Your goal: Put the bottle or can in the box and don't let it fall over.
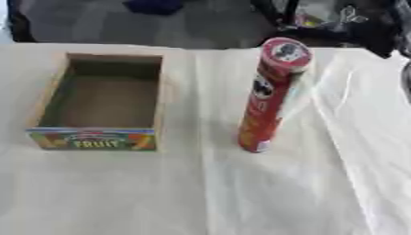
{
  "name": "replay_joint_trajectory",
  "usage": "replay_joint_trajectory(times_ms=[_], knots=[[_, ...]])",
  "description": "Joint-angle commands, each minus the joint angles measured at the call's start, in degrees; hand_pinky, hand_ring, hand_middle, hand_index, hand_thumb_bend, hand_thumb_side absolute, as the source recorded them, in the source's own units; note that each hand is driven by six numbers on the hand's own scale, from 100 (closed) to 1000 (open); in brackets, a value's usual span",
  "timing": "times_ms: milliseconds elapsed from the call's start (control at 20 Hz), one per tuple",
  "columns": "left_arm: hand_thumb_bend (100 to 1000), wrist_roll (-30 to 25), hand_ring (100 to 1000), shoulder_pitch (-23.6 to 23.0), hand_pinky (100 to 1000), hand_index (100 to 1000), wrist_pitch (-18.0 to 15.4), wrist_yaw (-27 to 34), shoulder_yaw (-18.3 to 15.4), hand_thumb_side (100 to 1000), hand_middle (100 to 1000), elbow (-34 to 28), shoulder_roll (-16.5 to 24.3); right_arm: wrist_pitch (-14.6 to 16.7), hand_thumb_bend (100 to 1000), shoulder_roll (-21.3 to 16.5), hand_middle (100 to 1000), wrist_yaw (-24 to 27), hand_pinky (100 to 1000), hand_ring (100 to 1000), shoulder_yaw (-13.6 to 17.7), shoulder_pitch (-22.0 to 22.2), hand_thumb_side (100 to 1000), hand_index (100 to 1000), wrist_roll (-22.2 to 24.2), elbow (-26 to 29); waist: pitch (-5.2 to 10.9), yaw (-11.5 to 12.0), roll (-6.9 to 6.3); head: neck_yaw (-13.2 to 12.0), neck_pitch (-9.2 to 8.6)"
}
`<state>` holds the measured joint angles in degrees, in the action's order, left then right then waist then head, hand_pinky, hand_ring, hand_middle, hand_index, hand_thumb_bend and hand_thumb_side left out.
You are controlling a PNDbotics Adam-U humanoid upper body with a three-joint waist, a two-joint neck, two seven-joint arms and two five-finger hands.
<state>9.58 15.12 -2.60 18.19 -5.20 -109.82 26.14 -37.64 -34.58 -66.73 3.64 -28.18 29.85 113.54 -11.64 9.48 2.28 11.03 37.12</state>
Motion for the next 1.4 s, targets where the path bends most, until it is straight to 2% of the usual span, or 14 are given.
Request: replay_joint_trajectory(times_ms=[50,450,650,1200,1400], knots=[[175,0.0,992,0.5,796,949,-0.1,-0.2,-0.5,710,1000,-0.7,0.8,-0.4,100,-1.3,959,0.4,832,948,0.2,-0.8,876,920,0.6,1.0,1.03,0.1,-0.22,0.0,-0.75],[176,0.0,992,0.6,795,940,0.1,-0.2,-0.4,712,1000,-0.7,0.7,-0.3,100,-1.1,960,0.6,829,943,0.0,-0.9,879,920,0.4,1.0,0.92,0.0,-0.17,-0.6,-1.05],[177,-0.1,992,0.6,796,933,0.1,-0.2,-0.3,713,1000,-0.7,0.7,0.2,100,-0.8,961,1.1,829,945,-0.4,-1.7,882,922,0.4,1.0,0.89,-0.1,-0.03,0.2,-1.11],[177,-1.0,996,1.4,797,933,0.5,0.0,0.5,715,1000,-0.8,0.5,4.5,100,3.0,962,5.9,824,944,-5.8,-6.7,929,924,2.0,1.0,0.75,1.1,0.20,1.8,-1.71],[177,-1.1,999,1.5,797,933,0.6,-0.1,0.6,717,1000,-0.8,0.5,5.1,100,2.8,963,7.2,821,944,-6.4,-5.2,968,925,1.5,1.0,0.50,1.0,0.31,1.8,-1.91]])
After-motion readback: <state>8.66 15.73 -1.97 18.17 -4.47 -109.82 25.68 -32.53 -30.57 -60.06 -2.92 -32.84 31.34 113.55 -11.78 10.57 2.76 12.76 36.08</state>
